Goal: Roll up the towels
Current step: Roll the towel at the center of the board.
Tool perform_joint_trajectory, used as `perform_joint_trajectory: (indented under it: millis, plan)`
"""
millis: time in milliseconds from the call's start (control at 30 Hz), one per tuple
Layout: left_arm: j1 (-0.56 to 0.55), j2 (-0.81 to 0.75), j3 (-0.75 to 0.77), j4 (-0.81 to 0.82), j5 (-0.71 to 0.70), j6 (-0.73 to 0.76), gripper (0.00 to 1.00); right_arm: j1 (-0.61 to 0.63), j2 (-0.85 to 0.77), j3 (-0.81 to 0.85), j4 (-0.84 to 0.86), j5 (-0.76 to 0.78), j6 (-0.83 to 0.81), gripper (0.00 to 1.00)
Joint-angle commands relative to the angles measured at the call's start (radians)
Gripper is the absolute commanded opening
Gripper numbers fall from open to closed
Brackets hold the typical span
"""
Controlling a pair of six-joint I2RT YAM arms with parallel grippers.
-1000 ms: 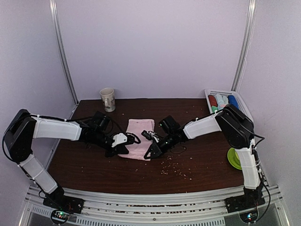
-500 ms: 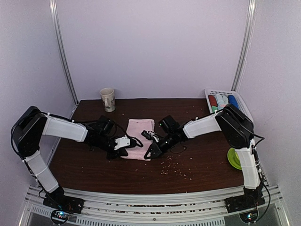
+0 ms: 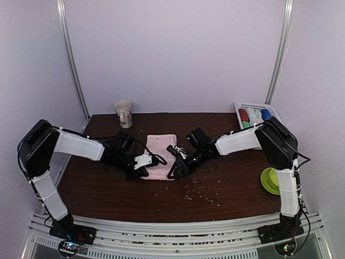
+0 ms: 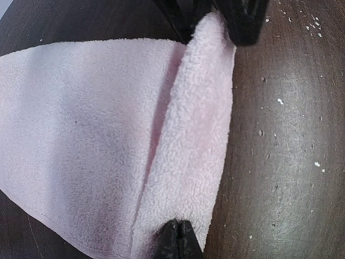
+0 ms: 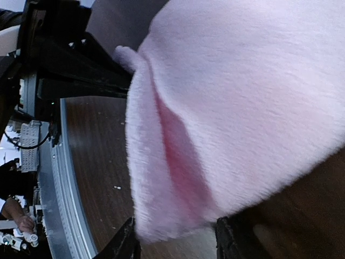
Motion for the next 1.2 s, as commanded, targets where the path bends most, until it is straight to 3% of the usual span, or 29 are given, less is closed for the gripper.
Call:
perform_joint_trajectory:
  millis: [0, 133, 267, 400, 467, 567, 600, 800, 1167]
  plan:
    - [0.013, 0.046, 0.024, -0.053, -0.018, -0.018, 0.0, -0.055, -0.088, -0.055, -0.073, 0.104, -0.016, 0.49]
    - [0.034, 0.068, 0.061, -0.095, 0.017, -0.025, 0.0, -0.058, -0.166, -0.107, -0.059, 0.137, -0.092, 0.51]
    - [0.064, 0.109, 0.132, -0.183, 0.087, -0.027, 0.0, 0.003, -0.252, -0.165, -0.073, 0.394, -0.275, 0.53]
    - [0.083, 0.145, 0.185, -0.247, 0.133, -0.022, 0.0, 0.085, -0.335, -0.278, 0.078, 0.473, -0.38, 0.52]
    - [0.087, 0.153, 0.191, -0.255, 0.144, -0.019, 0.0, 0.106, -0.357, -0.331, 0.181, 0.449, -0.389, 0.4]
    - [0.088, 0.164, 0.197, -0.271, 0.152, -0.012, 0.0, 0.154, -0.343, -0.35, 0.261, 0.494, -0.412, 0.06]
    - [0.087, 0.168, 0.201, -0.278, 0.158, -0.01, 0.0, 0.172, -0.331, -0.341, 0.262, 0.526, -0.429, 0.02]
    - [0.098, 0.197, 0.23, -0.315, 0.183, -0.011, 0.0, 0.287, -0.271, -0.308, 0.318, 0.752, -0.566, 0.0]
    - [0.108, 0.22, 0.235, -0.322, 0.18, -0.007, 0.0, 0.316, -0.167, -0.186, 0.354, 0.932, -0.557, 0.0]
